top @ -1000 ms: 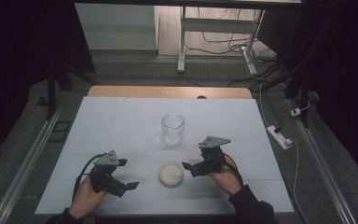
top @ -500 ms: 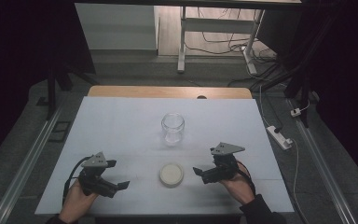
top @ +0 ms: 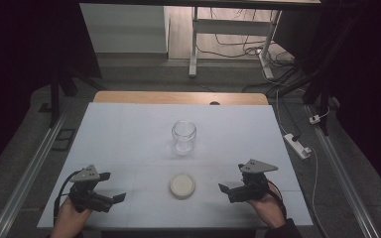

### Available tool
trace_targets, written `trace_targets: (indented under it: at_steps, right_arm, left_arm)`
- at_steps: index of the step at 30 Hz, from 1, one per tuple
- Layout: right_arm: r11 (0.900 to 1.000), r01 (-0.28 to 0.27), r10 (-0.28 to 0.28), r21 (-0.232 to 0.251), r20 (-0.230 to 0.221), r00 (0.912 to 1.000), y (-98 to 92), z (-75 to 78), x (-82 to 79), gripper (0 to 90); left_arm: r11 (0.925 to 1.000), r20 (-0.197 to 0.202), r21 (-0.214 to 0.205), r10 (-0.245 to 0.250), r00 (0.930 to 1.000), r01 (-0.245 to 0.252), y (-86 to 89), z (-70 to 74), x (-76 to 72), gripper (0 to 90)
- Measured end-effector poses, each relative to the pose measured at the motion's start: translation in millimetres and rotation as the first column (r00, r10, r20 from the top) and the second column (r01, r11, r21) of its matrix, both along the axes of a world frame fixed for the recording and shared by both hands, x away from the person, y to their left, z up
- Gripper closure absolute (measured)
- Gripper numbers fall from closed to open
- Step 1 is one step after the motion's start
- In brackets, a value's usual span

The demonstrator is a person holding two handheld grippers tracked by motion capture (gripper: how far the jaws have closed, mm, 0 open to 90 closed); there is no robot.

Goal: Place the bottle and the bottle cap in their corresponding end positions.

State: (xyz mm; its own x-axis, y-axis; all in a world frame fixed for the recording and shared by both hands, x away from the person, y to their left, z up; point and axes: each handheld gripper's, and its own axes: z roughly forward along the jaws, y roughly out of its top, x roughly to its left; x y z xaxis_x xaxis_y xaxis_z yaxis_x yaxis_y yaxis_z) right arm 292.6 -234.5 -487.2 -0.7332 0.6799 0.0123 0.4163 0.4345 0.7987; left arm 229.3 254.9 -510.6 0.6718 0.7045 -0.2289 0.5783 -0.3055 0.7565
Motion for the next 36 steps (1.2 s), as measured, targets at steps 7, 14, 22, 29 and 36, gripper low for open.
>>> trace_targets:
  at_steps: [7,14,22,29,36]
  right_arm:
    - [0.9989,0.047,-0.047,0.005,0.001,0.9989,-19.8,-0.9,-13.0,0.0]
    - [0.9955,0.095,-0.095,0.010,-0.003,0.9955,-38.2,-1.9,-26.9,0.0]
    - [0.9877,0.156,-0.156,0.014,-0.007,0.9878,-58.2,-4.6,-39.4,0.0]
    - [0.9822,0.187,-0.187,0.014,-0.023,0.9821,-68.7,-6.7,-47.4,0.0]
    - [0.9791,0.203,-0.203,0.002,-0.038,0.9784,-73.8,-8.4,-52.8,0.0]
  left_arm:
    - [0.9990,0.001,-0.007,0.044,0.9990,-0.044,15.2,-2.2,-9.3,0.0]
    - [0.9964,0.000,-0.011,0.084,0.9965,-0.084,26.3,-4.6,-18.7,0.0]
    - [0.9920,-0.006,-0.016,0.125,0.9921,-0.125,37.4,-7.8,-29.1,0.0]
    - [0.9902,-0.011,0.009,0.140,0.9901,-0.140,40.8,-11.2,-35.4,0.0]
    - [0.9879,-0.020,0.027,0.153,0.9880,-0.153,43.6,-14.3,-40.4,0.0]
